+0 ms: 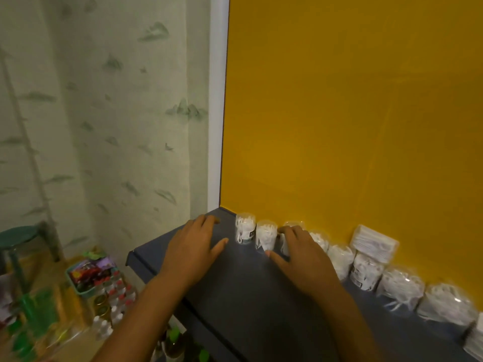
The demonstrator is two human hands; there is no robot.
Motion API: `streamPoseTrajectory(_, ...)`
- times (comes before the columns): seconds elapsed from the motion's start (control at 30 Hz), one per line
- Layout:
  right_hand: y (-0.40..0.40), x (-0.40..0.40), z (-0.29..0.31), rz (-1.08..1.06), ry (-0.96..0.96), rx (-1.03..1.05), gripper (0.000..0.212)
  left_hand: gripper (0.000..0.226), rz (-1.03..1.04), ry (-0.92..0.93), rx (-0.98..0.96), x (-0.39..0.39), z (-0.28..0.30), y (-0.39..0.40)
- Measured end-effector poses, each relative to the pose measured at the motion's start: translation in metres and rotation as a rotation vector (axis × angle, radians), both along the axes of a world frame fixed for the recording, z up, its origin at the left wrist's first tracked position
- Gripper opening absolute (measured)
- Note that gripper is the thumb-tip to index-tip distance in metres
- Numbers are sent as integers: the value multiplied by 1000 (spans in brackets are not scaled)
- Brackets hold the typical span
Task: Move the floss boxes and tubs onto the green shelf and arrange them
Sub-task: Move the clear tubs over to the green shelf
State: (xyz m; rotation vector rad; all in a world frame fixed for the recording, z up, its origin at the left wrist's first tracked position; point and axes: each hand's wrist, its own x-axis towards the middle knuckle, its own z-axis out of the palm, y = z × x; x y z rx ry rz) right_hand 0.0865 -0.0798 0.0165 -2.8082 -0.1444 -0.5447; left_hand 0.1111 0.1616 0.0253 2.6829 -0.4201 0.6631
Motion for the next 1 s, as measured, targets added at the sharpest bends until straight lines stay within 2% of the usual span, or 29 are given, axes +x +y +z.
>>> streamPoseTrajectory(0.17,4,30,-2,-79,-4,13,59,48,-129,47,-20,58,-11,-6)
streamPoseTrajectory(0.47,28,65,-17,-266,-170,60,42,56,-403,200,-127,152,-47,-22)
streamPoseTrajectory(0.63,36,72,-25,-322,-227,89,34,58,-528,270,-277,171,-69,-27)
streamPoseTrajectory(0.87,41,71,-35,-303,-234,142,30,70,-581,460,-560,183,-84,-31)
streamPoseTrajectory(1.0,42,71,-39,-274,-242,171,27,61,-625,483,-737,182,-79,-27)
